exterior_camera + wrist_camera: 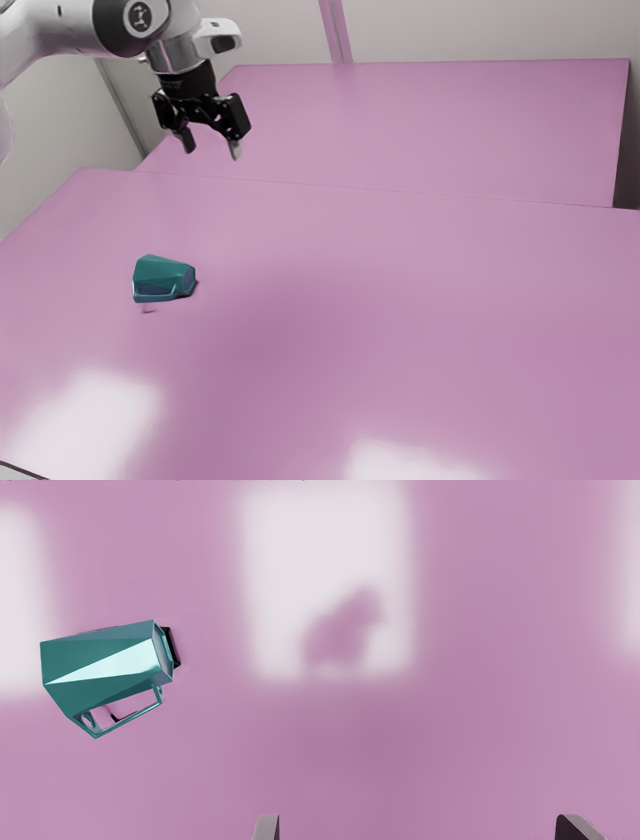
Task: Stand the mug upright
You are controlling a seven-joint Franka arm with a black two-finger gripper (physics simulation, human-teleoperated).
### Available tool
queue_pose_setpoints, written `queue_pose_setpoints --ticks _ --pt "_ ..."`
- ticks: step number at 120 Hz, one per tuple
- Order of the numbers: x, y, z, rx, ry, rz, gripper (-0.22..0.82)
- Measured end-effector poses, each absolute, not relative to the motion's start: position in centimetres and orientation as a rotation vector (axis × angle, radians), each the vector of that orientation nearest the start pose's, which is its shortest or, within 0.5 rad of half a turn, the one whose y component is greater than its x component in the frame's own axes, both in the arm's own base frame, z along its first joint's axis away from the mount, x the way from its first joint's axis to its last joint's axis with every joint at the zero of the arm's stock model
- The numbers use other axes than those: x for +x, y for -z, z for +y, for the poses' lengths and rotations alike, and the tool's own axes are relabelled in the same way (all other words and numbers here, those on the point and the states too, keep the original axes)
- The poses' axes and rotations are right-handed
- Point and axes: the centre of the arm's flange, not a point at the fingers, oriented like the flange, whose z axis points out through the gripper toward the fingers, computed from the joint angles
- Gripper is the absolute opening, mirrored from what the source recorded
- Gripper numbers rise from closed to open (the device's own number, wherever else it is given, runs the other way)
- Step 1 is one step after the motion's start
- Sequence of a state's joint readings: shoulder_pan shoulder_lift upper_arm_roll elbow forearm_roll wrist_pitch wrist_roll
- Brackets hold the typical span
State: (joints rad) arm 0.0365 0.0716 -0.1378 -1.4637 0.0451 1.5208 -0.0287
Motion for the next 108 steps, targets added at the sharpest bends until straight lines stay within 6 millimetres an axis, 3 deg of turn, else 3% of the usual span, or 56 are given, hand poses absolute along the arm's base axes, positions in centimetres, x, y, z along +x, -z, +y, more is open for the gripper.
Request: queue_pose_setpoints --ticks 47,62,78,108 --pt "56.3 -63.5 -4.2 -3.105 0.013 0.088 0.6" --pt "55.4 -59.8 -3.4 -3.127 -0.044 0.051 0.6" --pt "55.6 -57.3 -2.3 -3.142 -0.04 0.036 0.6" --pt "56.6 -51.1 -0.4 -3.302 -0.005 0.286 0.6"
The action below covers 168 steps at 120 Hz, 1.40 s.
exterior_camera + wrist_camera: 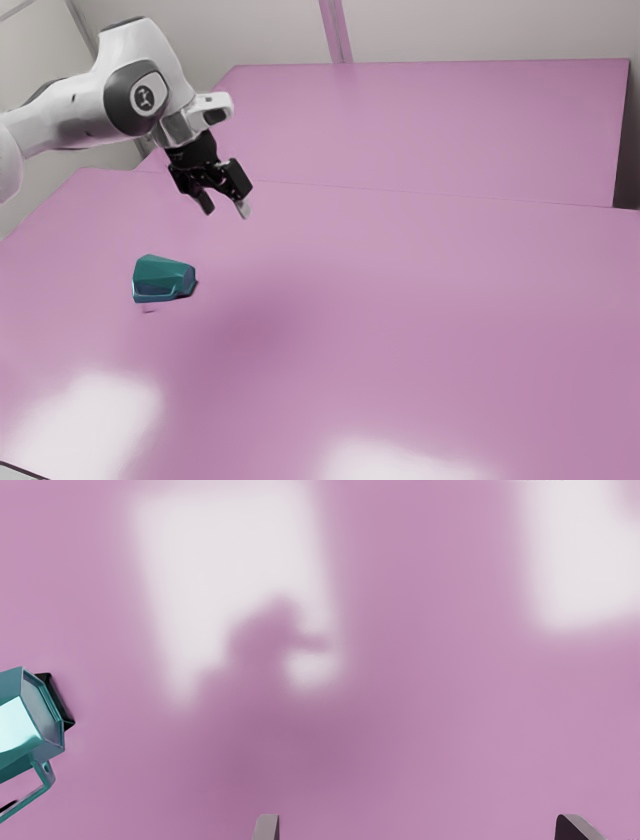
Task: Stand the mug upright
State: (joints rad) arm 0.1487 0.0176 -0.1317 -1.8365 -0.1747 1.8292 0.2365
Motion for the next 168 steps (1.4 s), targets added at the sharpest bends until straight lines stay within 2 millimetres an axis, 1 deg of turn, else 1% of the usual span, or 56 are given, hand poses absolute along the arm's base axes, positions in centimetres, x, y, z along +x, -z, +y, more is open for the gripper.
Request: queue_pose_setpoints --ticks 10,19,25,34,42,55,63,70,74,79,84,94,100,104,114,134,150,168 --pt "56.8 -50.0 1.3 -3.336 0.044 0.366 0.6" --pt "56.6 -49.2 4.2 -3.359 0.092 0.391 0.6" --pt "56.3 -48.7 6.7 -3.372 0.124 0.382 0.6" --pt "55.4 -47.8 11.1 -3.388 0.166 0.338 0.6" --pt "54.3 -47.1 15.3 -3.399 0.202 0.284 0.6" --pt "52.1 -46.6 21.6 -3.405 0.267 0.195 0.6" --pt "50.7 -46.2 24.8 -3.413 0.295 0.152 0.6" --pt "49.8 -45.6 26.8 -3.422 0.311 0.138 0.6" --pt "49.6 -45.4 27.4 -3.426 0.317 0.147 0.6" --pt "49.5 -45.2 27.6 -3.43 0.322 0.179 0.6" --pt "50.0 -44.8 27.2 -3.442 0.324 0.229 0.6" --pt "51.3 -43.9 25.8 -3.467 0.327 0.349 0.6" --pt "51.9 -43.3 25.7 -3.484 0.334 0.392 0.6" --pt "52.2 -42.8 26.4 -3.497 0.341 0.401 0.6" --pt "52.3 -41.4 28.9 -3.544 0.37 0.381 0.6" --pt "53.5 -38.1 31.8 -3.626 0.389 0.359 0.6" --pt "53.6 -36.6 33.6 -3.674 0.399 0.332 0.6" --pt "53.3 -35.3 34.7 -3.723 0.38 0.299 0.6"
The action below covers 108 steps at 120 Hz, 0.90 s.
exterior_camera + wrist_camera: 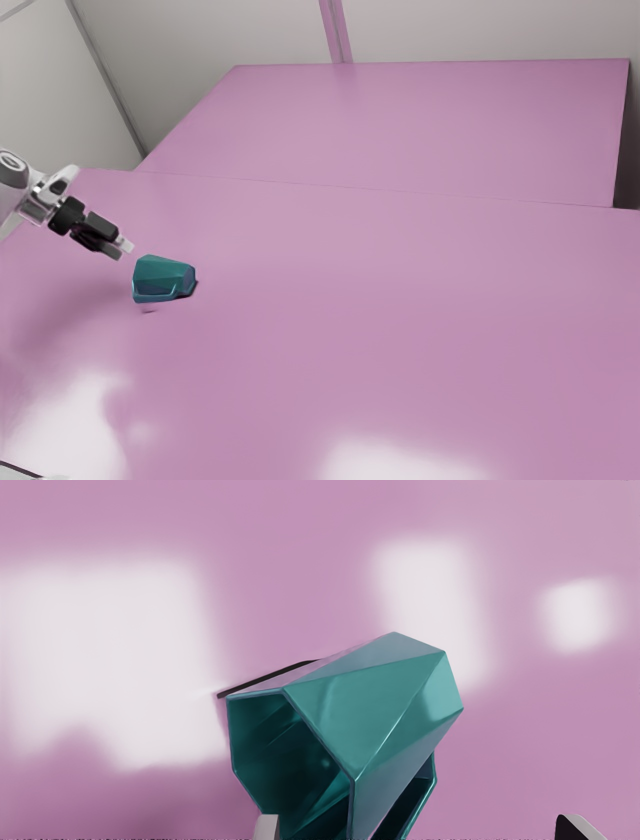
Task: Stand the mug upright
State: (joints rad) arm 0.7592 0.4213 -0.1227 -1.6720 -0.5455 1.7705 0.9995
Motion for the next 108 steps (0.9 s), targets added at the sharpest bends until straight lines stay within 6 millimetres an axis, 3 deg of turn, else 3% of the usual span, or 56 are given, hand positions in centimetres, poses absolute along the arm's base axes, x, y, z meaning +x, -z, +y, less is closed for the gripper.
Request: queue_pose_setpoints --ticks 53,74,108 --pt "53.0 -29.9 34.7 2.329 -0.247 -0.072 0.6" --pt "53.1 -28.7 34.0 2.257 -0.24 -0.051 0.6" --pt "52.8 -28.1 34.1 2.188 -0.229 -0.039 0.44"
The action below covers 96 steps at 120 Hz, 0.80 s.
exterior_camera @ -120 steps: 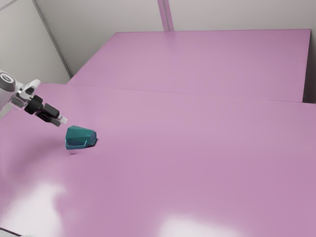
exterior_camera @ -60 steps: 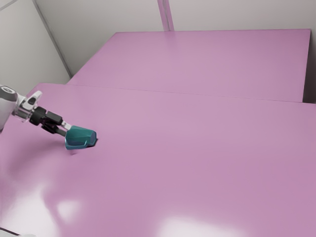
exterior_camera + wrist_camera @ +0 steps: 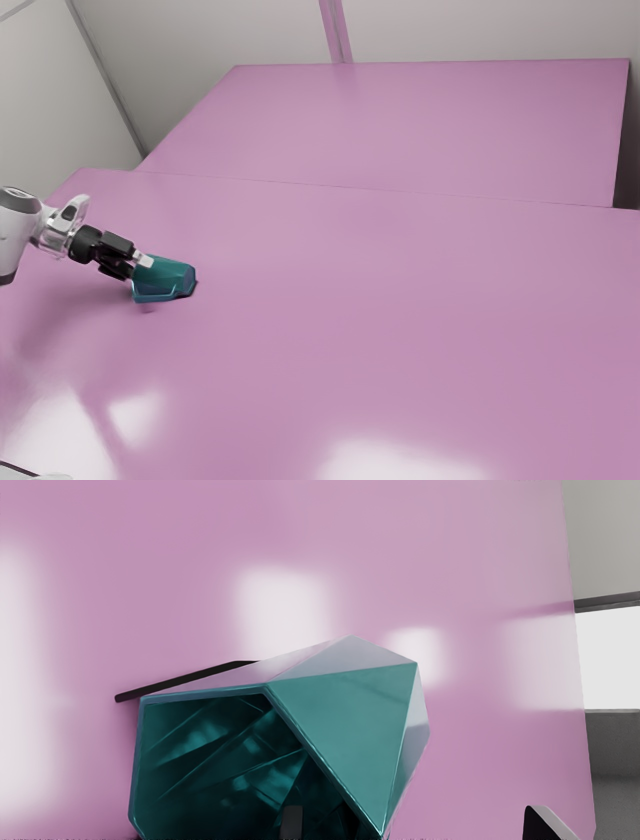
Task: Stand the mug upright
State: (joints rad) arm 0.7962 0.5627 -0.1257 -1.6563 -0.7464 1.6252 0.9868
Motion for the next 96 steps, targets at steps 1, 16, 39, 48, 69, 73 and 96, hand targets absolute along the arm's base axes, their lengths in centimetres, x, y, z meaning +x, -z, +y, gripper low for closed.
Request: queue_pose_setpoints --ticks 1,16,39,48,69,73,96 --pt "52.8 -28.1 34.1 2.188 -0.229 -0.039 0.44" --pt "52.9 -28.2 34.2 2.181 -0.231 -0.044 0.33" --pt "53.0 -28.6 34.0 2.172 -0.232 -0.057 0.07" --pt "53.1 -28.8 33.8 2.167 -0.231 -0.065 0.0" --pt "53.3 -29.5 33.4 2.152 -0.247 -0.087 -0.11" --pt "53.5 -29.6 33.4 2.152 -0.254 -0.094 -0.12" --pt "54.2 -33.4 32.8 2.203 -0.302 -0.164 -0.14"
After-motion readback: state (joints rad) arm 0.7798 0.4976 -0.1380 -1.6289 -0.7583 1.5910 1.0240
